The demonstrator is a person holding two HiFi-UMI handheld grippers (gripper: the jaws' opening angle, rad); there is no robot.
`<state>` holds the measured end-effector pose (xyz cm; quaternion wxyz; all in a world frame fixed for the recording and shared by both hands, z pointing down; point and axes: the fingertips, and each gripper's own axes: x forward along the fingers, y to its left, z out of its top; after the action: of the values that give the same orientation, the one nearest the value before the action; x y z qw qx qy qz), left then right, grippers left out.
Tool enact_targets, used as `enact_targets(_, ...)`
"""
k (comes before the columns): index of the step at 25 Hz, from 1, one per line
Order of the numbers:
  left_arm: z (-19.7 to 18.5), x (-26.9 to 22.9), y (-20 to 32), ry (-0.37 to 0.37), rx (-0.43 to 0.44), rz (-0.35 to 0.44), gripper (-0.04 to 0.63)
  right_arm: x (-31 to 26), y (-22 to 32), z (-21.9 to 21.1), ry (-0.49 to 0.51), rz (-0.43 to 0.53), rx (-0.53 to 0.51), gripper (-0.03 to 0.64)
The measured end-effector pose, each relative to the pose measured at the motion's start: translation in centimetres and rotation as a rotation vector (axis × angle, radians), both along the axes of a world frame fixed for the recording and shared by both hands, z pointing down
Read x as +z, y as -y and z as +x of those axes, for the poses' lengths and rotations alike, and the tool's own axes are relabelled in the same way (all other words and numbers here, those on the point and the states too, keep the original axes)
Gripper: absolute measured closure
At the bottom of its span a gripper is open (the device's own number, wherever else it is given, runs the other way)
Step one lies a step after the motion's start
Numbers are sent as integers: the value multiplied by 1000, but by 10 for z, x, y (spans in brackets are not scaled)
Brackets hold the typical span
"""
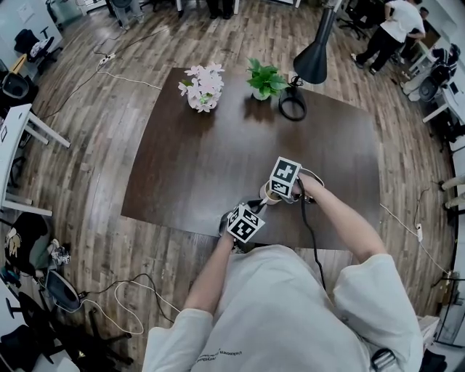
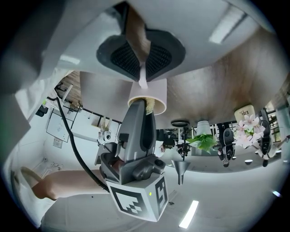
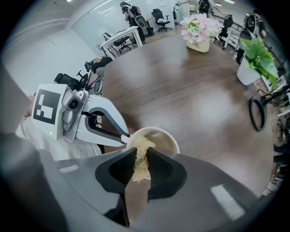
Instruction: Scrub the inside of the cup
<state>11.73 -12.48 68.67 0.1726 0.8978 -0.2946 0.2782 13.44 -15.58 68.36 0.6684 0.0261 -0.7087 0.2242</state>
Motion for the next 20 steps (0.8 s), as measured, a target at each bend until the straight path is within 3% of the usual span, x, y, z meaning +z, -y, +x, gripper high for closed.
enact_targets(9,-1,1,1,-3,5,0,554,9,5,-6,11,13,39,526)
enact_targets(20,2,1,-1,-14,11,-11,554,6,29,-5,37,150,105,526)
